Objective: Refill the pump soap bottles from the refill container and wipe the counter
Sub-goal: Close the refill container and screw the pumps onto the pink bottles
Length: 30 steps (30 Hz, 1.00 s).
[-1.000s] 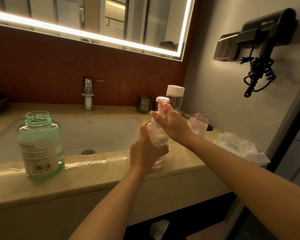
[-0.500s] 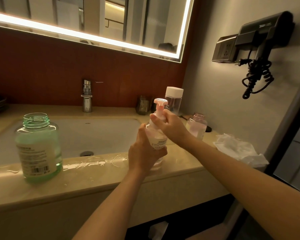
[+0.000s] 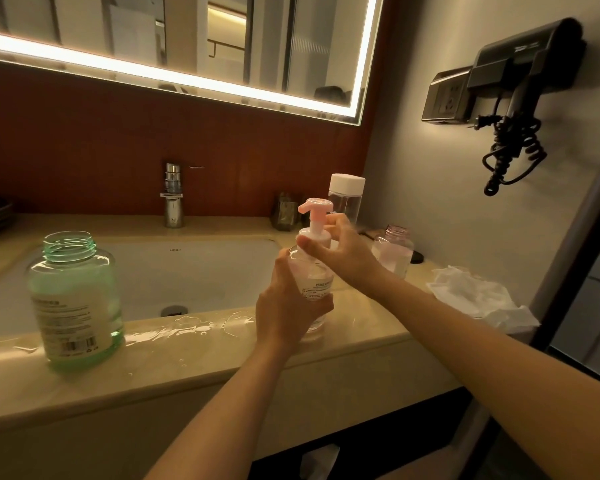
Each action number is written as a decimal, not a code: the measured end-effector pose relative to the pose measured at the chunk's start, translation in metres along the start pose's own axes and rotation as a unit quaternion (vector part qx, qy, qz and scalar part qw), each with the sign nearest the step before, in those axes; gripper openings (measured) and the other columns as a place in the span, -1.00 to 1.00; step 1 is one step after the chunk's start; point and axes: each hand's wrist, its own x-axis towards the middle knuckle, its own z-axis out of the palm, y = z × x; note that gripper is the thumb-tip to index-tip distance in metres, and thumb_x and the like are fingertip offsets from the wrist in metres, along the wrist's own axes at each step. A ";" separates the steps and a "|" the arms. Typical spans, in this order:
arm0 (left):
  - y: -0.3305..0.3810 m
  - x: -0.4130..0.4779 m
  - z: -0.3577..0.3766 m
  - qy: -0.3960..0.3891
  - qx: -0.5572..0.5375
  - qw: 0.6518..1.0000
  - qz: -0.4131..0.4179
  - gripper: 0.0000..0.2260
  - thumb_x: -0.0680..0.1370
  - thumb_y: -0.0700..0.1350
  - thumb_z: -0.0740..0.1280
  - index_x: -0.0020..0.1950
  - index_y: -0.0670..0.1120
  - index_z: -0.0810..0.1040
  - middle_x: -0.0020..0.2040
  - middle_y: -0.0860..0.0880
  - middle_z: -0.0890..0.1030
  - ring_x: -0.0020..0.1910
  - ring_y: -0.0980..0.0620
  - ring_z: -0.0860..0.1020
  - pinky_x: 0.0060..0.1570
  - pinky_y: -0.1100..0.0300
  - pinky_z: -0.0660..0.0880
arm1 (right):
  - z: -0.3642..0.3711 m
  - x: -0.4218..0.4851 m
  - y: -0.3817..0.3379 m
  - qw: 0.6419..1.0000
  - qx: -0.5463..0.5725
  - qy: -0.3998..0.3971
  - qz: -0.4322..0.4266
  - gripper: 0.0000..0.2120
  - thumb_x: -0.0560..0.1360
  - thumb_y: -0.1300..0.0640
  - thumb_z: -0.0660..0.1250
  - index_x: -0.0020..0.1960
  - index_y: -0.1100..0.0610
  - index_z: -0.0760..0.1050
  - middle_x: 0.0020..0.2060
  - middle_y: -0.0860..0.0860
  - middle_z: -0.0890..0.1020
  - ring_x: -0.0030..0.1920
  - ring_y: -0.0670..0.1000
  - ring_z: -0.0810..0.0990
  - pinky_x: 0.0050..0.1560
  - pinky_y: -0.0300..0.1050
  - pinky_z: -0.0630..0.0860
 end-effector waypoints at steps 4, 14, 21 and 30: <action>-0.001 0.001 0.000 -0.004 -0.002 1.000 -0.006 -0.19 0.29 0.07 0.52 0.39 -0.13 0.18 0.16 -0.08 0.52 -0.04 -0.07 0.58 -0.21 0.28 0.42 | -0.002 -0.004 -0.003 0.998 0.060 -0.024 -0.015 -0.61 0.52 0.09 0.28 0.32 0.16 0.38 0.10 0.01 0.54 0.05 -0.06 0.49 0.18 -0.06 0.48; 0.000 0.000 0.000 0.000 0.007 1.000 -0.005 -0.17 0.30 0.08 0.52 0.40 -0.14 0.16 0.22 -0.09 0.50 0.03 -0.08 0.58 -0.09 0.16 0.53 | 0.006 0.001 -0.001 0.997 -0.053 0.057 0.009 -0.33 0.18 -0.35 0.34 0.08 0.10 0.35 0.06 0.06 0.55 0.02 0.05 0.54 0.07 0.04 0.54; 0.000 0.000 0.000 0.000 0.006 1.000 -0.003 -0.19 0.29 0.09 0.53 0.38 -0.15 0.20 0.16 -0.10 0.53 -0.04 -0.08 0.60 -0.16 0.22 0.49 | 0.006 -0.004 0.003 0.999 0.042 0.008 -0.017 -0.64 0.54 0.07 0.24 0.30 0.17 0.39 0.16 0.06 0.52 0.10 -0.01 0.49 0.12 -0.13 0.47; 0.002 0.000 -0.001 0.003 0.003 1.000 -0.004 -0.18 0.30 0.09 0.52 0.40 -0.14 0.18 0.21 -0.09 0.51 0.01 -0.08 0.59 -0.09 0.15 0.54 | 0.012 0.003 0.005 0.997 -0.002 0.072 -0.001 -0.53 0.39 -0.15 0.35 0.15 0.09 0.32 0.09 0.05 0.51 0.02 0.01 0.52 -0.01 -0.14 0.53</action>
